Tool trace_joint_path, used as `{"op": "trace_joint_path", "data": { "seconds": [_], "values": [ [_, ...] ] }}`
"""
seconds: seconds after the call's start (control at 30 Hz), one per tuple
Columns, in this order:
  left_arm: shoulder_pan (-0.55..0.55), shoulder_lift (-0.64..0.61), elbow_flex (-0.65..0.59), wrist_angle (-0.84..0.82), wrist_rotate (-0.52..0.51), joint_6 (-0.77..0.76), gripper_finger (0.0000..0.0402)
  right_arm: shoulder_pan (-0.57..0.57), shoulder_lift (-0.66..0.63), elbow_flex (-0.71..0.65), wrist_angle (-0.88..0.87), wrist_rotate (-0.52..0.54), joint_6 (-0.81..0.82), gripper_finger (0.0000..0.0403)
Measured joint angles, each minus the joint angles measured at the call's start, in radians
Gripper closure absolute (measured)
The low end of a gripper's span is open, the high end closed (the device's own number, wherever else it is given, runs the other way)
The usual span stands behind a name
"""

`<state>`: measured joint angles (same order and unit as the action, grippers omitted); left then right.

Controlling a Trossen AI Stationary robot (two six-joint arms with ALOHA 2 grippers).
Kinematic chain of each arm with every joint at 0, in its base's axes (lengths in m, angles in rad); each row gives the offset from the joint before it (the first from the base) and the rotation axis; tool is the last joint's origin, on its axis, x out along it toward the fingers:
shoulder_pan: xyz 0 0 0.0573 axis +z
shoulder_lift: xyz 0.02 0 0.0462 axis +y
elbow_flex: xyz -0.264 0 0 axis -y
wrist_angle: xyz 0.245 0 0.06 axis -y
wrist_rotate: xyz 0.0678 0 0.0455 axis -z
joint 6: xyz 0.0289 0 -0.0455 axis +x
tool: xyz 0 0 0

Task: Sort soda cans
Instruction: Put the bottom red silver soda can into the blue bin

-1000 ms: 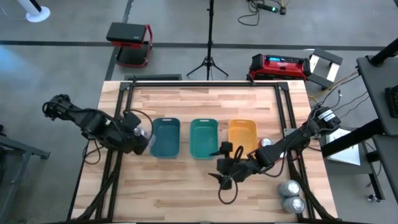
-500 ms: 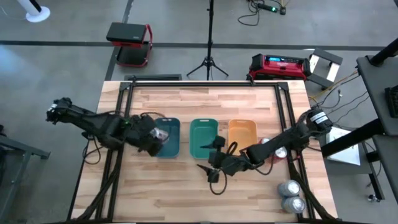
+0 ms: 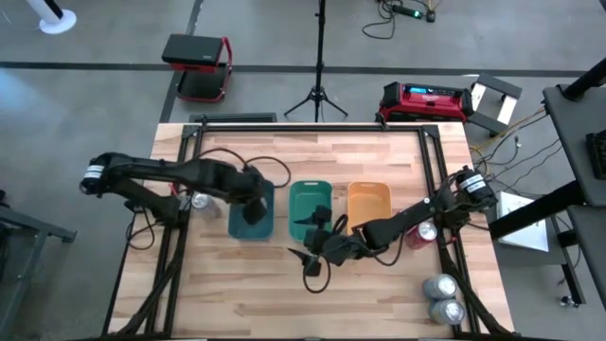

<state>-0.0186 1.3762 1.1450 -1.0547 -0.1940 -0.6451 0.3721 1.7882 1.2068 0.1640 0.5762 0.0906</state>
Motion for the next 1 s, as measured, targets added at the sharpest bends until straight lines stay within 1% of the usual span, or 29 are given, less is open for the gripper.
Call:
{"op": "trace_joint_path", "data": {
  "seconds": [0.1, 0.23, 0.37, 0.43, 0.7, 1.0],
  "values": [
    [0.015, 0.046, -0.002, -0.012, 0.000, 0.019, 0.0119, -0.014, 0.000, -0.001, -0.004, 0.000, 0.026, 0.0044],
    [0.029, 0.086, -0.002, 0.019, -0.006, 0.049, 0.0119, -0.063, 0.000, -0.002, -0.019, -0.005, 0.047, 0.0044],
    [0.046, 0.114, -0.003, 0.019, -0.005, 0.063, 0.0119, -0.100, 0.000, -0.002, -0.024, -0.065, 0.048, 0.0044],
    [0.054, 0.119, -0.003, 0.018, -0.007, 0.069, 0.0119, -0.109, 0.000, -0.002, -0.025, -0.080, 0.048, 0.0044],
    [0.107, 0.122, -0.009, 0.022, -0.007, 0.085, 0.0119, -0.151, 0.000, -0.002, -0.024, -0.087, 0.043, 0.0044],
    [0.113, 0.121, -0.055, 0.085, 0.008, 0.076, 0.0119, -0.163, 0.000, -0.007, -0.034, -0.113, 0.043, 0.0044]
  ]
}}
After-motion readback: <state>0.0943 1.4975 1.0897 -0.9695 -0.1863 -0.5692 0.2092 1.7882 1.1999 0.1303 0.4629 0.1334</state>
